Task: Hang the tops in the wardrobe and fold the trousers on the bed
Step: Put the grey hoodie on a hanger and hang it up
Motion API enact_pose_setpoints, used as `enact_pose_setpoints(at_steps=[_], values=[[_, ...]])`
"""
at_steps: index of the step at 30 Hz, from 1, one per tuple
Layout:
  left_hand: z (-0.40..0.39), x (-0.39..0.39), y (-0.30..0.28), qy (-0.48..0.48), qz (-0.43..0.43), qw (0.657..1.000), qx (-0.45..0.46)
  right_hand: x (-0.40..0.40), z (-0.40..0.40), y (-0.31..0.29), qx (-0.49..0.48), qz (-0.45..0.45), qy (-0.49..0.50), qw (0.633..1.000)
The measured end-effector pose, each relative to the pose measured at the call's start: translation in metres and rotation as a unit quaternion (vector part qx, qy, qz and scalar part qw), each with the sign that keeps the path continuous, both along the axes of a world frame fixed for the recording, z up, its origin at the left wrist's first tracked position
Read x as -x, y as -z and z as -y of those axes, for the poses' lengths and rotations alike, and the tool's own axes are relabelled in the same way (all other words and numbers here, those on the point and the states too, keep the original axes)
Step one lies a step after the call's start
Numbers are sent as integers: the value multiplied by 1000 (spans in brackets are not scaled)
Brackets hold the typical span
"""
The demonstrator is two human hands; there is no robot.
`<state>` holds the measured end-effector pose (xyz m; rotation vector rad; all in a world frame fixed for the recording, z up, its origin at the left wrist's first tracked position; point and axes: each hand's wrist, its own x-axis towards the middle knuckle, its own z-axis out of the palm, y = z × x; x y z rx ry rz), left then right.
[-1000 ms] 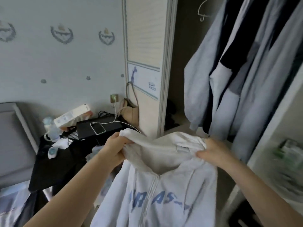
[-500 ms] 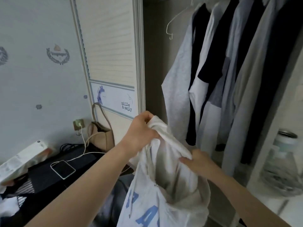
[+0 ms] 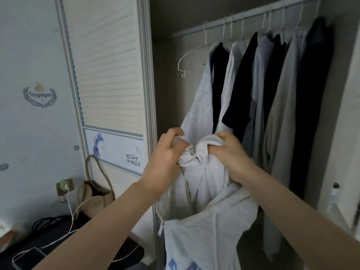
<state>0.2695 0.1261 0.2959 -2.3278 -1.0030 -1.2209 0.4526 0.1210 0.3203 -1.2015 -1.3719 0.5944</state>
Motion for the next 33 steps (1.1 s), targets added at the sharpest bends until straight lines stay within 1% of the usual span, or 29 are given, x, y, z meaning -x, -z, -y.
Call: enact_pose_setpoints(at_steps=[2, 4, 5, 6, 7, 8, 9, 10, 11, 12, 13, 14, 15, 18, 21, 23, 26, 28, 29, 31, 33], values=[[-21, 6, -9, -16, 36, 999, -11, 7, -18, -14, -43, -44, -18, 998], [-49, 23, -17, -97, 96, 991, 16, 15, -38, -31, -74, -90, -38, 992], [-63, 32, -20, -143, 134, 979, 55, 20, -48, -38, -89, -98, -48, 990], [-77, 39, -24, -176, 185, 960, 115, 27, -57, -45, -105, -97, -60, 988], [-95, 45, -30, -193, 244, 932, 186, 33, -70, -53, -122, -94, -77, 985], [-107, 51, -34, -193, 308, 894, 263, 39, -79, -61, -132, -92, -90, 983], [-120, 56, -41, -180, 372, 848, 332, 43, -90, -69, -136, -90, -99, 982], [-131, 61, -47, -151, 427, 800, 394, 45, -102, -77, -137, -89, -106, 981], [-139, 67, -54, -104, 463, 754, 454, 46, -112, -84, -135, -85, -107, 981], [-144, 71, -60, -63, 484, 721, 493, 46, -122, -90, -130, -76, -105, 983], [-149, 73, -65, -44, 492, 711, 500, 45, -134, -95, -122, -61, -105, 985], [-156, 74, -70, -38, 489, 722, 488, 45, -145, -98, -111, -41, -107, 987], [-164, 72, -76, -35, 485, 744, 459, 45, -157, -101, -97, -18, -111, 989], [-171, 56, -89, -2, 450, 820, 353, 48, -186, -107, -71, 72, -127, 987], [-176, 37, -101, 21, 371, 893, 255, 53, -219, -118, -110, 192, -105, 970], [-180, 29, -109, 20, 310, 927, 212, 54, -242, -126, -147, 271, -72, 949], [-189, 22, -115, -6, 255, 949, 185, 44, -272, -135, -134, 359, -62, 921], [-197, 23, -116, -21, 215, 959, 185, 31, -288, -136, -99, 405, -48, 908], [-203, 23, -118, -29, 192, 963, 186, 23, -296, -135, -67, 438, -29, 896], [-213, 23, -119, -57, 157, 970, 175, 5, -300, -129, 26, 525, 32, 850], [-226, 21, -119, -96, 132, 977, 138, -13, -299, -123, 108, 579, 111, 801]])
